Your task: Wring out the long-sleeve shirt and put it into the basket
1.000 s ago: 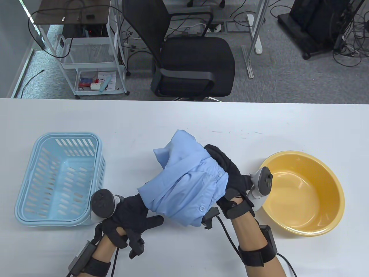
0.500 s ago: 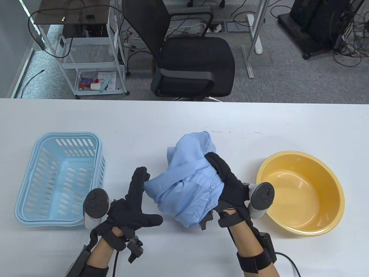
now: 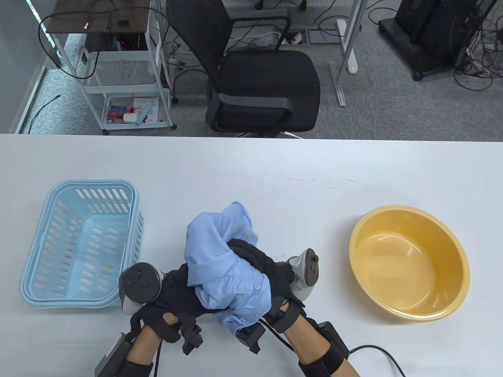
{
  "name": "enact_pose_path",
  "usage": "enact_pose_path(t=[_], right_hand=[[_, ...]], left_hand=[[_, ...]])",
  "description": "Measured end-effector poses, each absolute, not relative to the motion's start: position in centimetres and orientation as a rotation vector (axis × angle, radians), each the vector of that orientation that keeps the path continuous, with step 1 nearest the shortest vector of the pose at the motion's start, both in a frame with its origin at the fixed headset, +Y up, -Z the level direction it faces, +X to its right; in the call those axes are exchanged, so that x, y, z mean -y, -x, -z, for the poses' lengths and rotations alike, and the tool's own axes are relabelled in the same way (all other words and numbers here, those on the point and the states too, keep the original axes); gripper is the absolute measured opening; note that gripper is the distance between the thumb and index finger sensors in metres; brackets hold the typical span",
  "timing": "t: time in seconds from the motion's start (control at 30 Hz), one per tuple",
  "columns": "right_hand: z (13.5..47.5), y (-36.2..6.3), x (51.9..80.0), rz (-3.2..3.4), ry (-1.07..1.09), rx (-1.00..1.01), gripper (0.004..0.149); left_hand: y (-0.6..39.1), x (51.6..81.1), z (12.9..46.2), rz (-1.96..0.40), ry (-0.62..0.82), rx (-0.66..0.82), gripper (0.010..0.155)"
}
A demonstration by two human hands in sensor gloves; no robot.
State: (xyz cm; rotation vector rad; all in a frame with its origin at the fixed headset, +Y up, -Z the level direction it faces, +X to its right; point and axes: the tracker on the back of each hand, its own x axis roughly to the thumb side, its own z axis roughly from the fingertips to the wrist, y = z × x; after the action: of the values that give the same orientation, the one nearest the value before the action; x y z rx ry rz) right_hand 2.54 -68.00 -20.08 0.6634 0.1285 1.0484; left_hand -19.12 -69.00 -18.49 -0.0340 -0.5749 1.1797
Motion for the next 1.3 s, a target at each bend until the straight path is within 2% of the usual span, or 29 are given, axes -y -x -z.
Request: enact_pose_path(t=[0.07, 0.1, 0.2, 0.33, 0.53, 0.67, 0.8, 1.17, 1.2, 1.23, 1.27, 1.3], right_hand=[[20.1, -2.7, 67.9, -1.075, -0.679, -0.124, 0.056], [20.2, -2.9, 67.8, -1.099, -0.673, -0.112, 0.056], [20.4, -3.8, 67.6, -1.201, -0.696, -0.073, 0.057], [20.7, -6.4, 66.6, -1.678, -0.781, 0.084, 0.064], [20.2, -9.3, 64.5, -2.193, -0.903, 0.218, 0.087], [19.2, -9.6, 63.2, -2.373, -0.962, 0.317, 0.108], [17.9, -8.5, 62.2, -2.541, -1.059, 0.402, 0.117], [16.0, -4.6, 64.4, -2.753, -1.245, 0.52, 0.132], [15.9, -4.3, 64.5, -2.764, -1.259, 0.528, 0.132], [15.8, -4.1, 64.7, -2.775, -1.277, 0.519, 0.132], [15.6, -3.7, 64.9, -2.783, -1.303, 0.496, 0.133], [15.5, -3.3, 65.3, -2.778, -1.32, 0.49, 0.133]], left_hand=[[19.3, 69.1, 18.4, -1.199, 0.008, 0.551, 0.096], [19.3, 69.1, 18.4, -1.192, -0.001, 0.54, 0.083], [19.6, 69.3, 18.6, -1.181, 0.01, 0.516, 0.075], [20.6, 69.7, 18.9, -1.124, 0.019, 0.459, 0.073], [22.2, 70.0, 19.4, -1.073, 0.034, 0.351, 0.074], [23.1, 70.0, 19.8, -1.067, 0.049, 0.306, 0.075], [23.2, 70.1, 20.0, -1.057, 0.096, 0.291, 0.077], [21.3, 69.4, 19.5, -0.873, 0.193, 0.442, 0.078], [21.1, 69.2, 19.5, -0.848, 0.196, 0.452, 0.084], [20.9, 69.1, 19.4, -0.83, 0.196, 0.461, 0.077], [20.5, 69.0, 19.3, -0.8, 0.198, 0.478, 0.077], [20.2, 68.7, 19.1, -0.779, 0.198, 0.49, 0.084]])
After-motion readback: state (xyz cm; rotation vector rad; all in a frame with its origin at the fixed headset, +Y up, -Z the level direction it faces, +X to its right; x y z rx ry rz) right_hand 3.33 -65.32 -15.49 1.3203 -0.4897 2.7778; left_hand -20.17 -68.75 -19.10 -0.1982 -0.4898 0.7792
